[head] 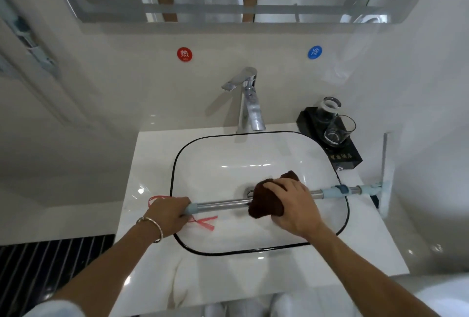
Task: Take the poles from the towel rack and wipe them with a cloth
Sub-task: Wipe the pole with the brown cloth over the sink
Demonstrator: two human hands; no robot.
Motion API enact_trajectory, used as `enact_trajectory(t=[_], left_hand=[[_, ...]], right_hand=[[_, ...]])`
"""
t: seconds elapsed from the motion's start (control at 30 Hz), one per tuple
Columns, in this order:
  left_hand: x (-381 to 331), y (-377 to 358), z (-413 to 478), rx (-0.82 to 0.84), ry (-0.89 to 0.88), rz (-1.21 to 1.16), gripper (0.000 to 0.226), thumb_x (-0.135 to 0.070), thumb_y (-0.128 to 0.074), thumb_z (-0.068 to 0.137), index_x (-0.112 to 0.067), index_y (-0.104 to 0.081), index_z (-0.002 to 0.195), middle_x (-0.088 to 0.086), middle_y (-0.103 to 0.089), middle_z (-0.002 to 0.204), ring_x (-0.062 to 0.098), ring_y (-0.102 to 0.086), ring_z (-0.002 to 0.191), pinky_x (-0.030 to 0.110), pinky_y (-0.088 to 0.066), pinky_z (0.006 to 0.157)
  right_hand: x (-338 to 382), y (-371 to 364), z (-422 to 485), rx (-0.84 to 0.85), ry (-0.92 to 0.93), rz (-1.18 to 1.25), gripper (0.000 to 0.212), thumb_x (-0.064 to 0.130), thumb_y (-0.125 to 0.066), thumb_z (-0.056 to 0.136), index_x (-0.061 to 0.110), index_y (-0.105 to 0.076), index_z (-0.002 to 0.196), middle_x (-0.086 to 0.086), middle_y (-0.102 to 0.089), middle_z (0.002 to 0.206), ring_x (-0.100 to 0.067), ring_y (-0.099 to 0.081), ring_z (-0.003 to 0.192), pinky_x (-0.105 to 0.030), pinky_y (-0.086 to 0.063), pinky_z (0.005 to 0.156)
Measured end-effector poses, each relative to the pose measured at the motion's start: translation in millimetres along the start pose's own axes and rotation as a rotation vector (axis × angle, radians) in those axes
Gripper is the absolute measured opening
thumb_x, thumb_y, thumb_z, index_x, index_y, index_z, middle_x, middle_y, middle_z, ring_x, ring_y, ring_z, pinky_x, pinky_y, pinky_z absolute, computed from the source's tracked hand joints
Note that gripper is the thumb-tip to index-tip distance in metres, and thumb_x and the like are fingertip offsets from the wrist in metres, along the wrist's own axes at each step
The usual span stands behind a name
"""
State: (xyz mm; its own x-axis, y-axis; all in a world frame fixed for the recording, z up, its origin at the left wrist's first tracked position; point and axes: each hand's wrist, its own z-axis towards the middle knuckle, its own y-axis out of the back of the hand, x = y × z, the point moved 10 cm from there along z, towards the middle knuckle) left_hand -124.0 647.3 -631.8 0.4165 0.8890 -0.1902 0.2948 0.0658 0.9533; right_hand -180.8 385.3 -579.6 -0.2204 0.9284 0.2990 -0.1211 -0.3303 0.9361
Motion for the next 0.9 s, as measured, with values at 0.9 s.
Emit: enact_trajectory(t=[0.9], left_hand=[[-10,-9,-1,0.148,0.077,0.155,0.040,-0.072,-0.047,0.079,-0.032,-0.050,0.078,-0.013,-0.054,0.073,0.008,-0.053,0.071,0.022,-0.037,0.067]], right_hand=[[-18,50,24,0.079,-0.293,0.338,0.073,0.035,-0.061,0.056,0.032,-0.050,0.129,0.003,-0.055,0.121,-0.019,-0.052,0.111,-0.039,-0.044,0.096]])
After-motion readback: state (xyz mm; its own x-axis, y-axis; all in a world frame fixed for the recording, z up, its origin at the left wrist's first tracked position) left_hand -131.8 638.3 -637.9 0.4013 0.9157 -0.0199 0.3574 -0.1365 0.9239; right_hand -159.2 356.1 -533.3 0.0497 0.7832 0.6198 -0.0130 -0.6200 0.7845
